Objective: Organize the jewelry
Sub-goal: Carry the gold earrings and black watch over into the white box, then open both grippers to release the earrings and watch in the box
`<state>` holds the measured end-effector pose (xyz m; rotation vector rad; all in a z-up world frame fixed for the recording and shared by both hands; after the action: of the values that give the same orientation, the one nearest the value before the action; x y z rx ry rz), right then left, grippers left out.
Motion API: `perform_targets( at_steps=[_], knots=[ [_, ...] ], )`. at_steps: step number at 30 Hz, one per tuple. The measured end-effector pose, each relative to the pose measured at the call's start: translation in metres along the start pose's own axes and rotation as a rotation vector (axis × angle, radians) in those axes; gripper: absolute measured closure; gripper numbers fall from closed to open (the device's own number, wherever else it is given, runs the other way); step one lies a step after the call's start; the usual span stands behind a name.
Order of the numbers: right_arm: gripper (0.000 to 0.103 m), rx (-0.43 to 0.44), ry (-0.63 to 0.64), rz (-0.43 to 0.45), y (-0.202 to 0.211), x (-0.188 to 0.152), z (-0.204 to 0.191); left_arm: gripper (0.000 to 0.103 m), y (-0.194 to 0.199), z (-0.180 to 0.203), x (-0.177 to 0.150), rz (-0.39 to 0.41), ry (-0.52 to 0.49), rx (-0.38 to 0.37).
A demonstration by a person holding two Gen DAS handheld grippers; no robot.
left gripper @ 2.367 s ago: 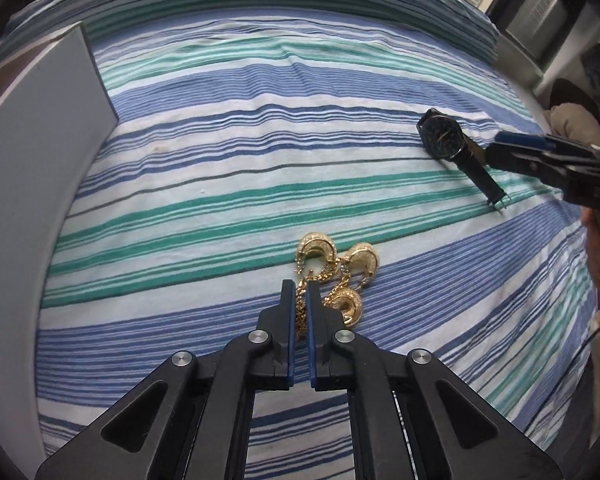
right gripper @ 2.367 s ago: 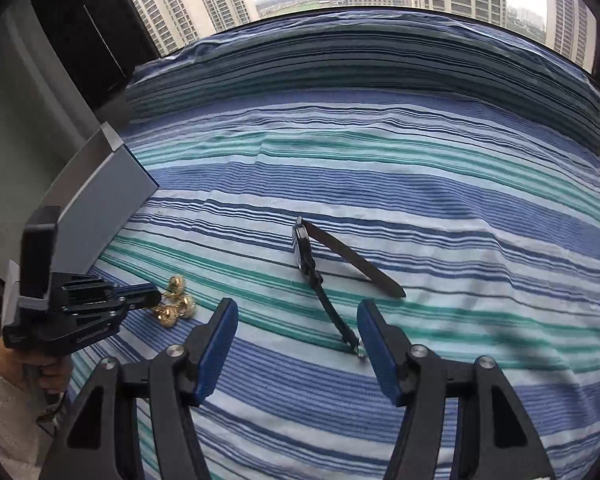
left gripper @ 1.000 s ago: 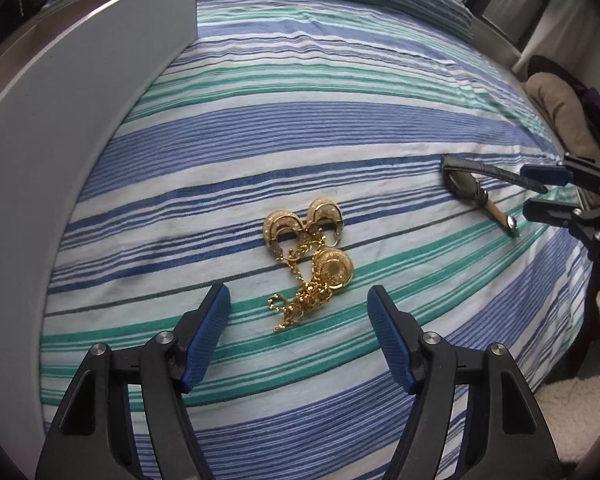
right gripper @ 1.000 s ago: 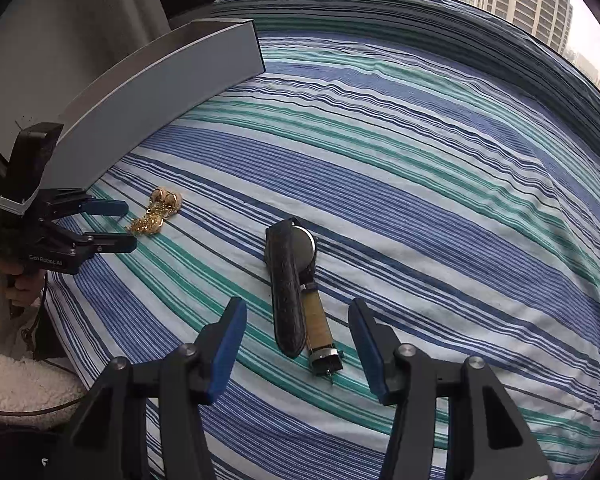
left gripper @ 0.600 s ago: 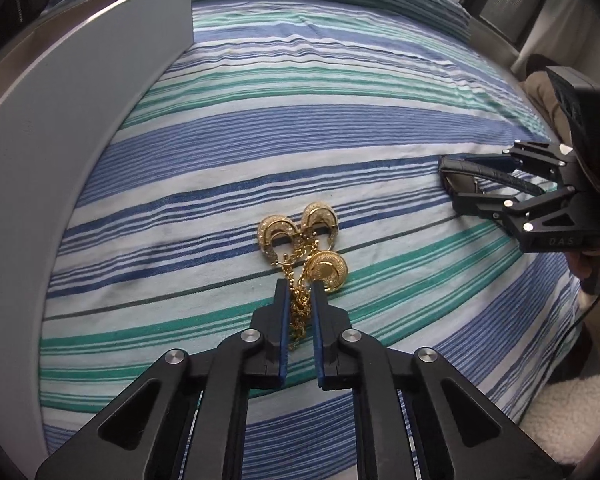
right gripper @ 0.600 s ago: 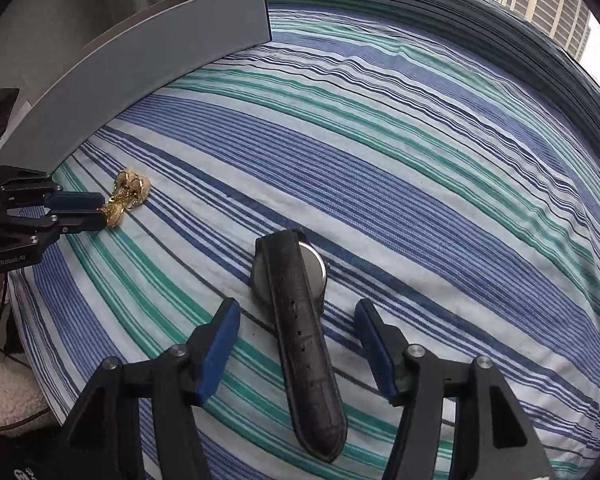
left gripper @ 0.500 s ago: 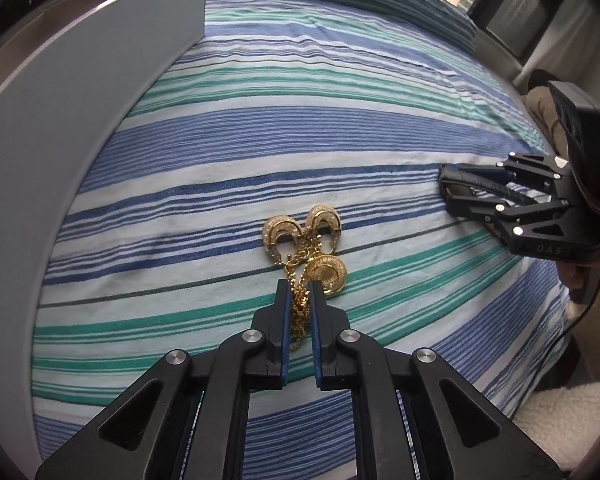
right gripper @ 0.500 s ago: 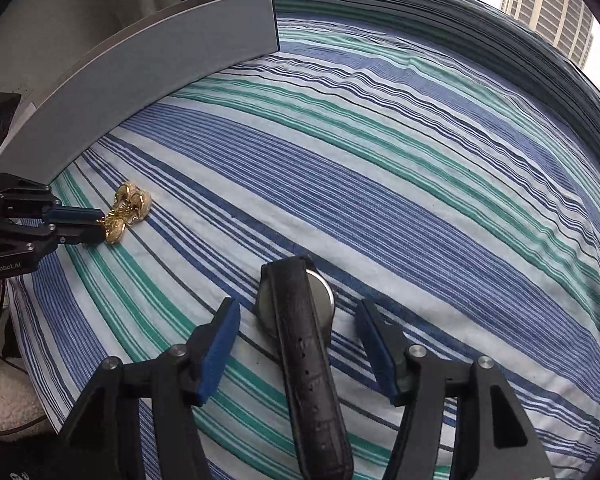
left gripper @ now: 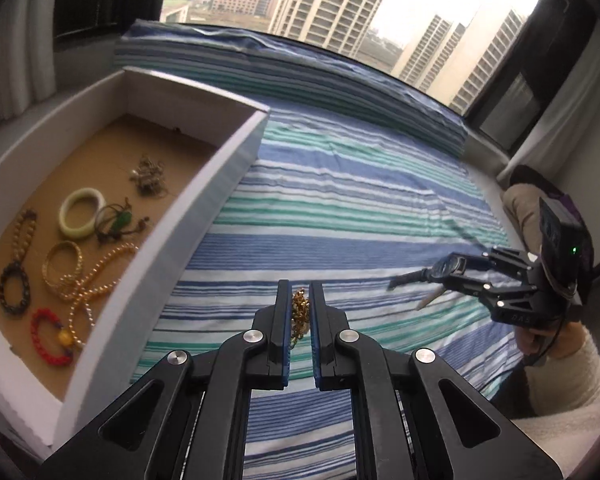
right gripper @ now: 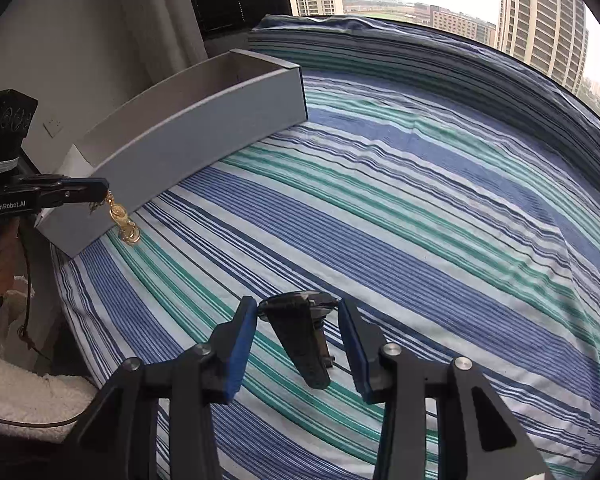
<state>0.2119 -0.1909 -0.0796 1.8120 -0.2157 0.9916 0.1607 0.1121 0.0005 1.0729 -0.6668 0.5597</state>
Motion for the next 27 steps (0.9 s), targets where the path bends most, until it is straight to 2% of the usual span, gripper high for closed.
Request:
perform_targets(
  at_steps=[4,7,10,13,17,20,23,25,26,27],
  knots=[
    [0.061,0.068,0.042,0.08,0.009,0.054,-0.031,0.097,0.051,-0.033,0.051,0.09,0.036,0.056],
    [0.061,0.102,0.089,0.138,0.003,0.1,-0.058,0.097,0.076,-0.068,0.078,0.144,0.023,0.173],
    [0.061,0.129,0.128,0.195,-0.016,0.146,-0.088,0.097,0.08,-0.107,0.091,0.15,0.028,0.269],
    [0.061,0.155,0.137,0.23,-0.045,0.185,-0.116,0.097,0.068,-0.149,0.088,0.125,0.039,0.363],
    [0.061,0.168,0.148,0.226,-0.106,0.223,-0.149,0.097,0.044,-0.201,0.071,0.077,0.093,0.43],
    [0.061,0.169,0.149,0.182,-0.155,0.232,-0.169,0.096,0.031,-0.224,0.055,0.046,0.122,0.459],
    [0.06,0.169,0.145,0.095,-0.199,0.224,-0.182,0.095,0.022,-0.236,0.042,0.027,0.125,0.487],
    [0.059,0.176,0.127,0.043,-0.217,0.215,-0.188,0.075,0.02,-0.237,0.038,0.028,0.106,0.515],
    [0.054,0.169,0.125,0.026,-0.221,0.211,-0.19,0.05,0.021,-0.235,0.037,0.038,0.094,0.525],
    [0.044,0.155,0.127,0.023,-0.222,0.209,-0.191,0.032,0.026,-0.23,0.036,0.058,0.077,0.544]
  ],
)
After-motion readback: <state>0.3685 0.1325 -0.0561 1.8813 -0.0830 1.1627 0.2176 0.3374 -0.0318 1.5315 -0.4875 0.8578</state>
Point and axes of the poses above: each gripper's, at about its wrist camera, not at the fingertips, and y roughly against the way its jaws point, z to its right, x to its top, the point moved 6 cm from there along -y, roughly the way its jaws point, and after that the axes turned 12 degrees about z, right-handed, at the moved point
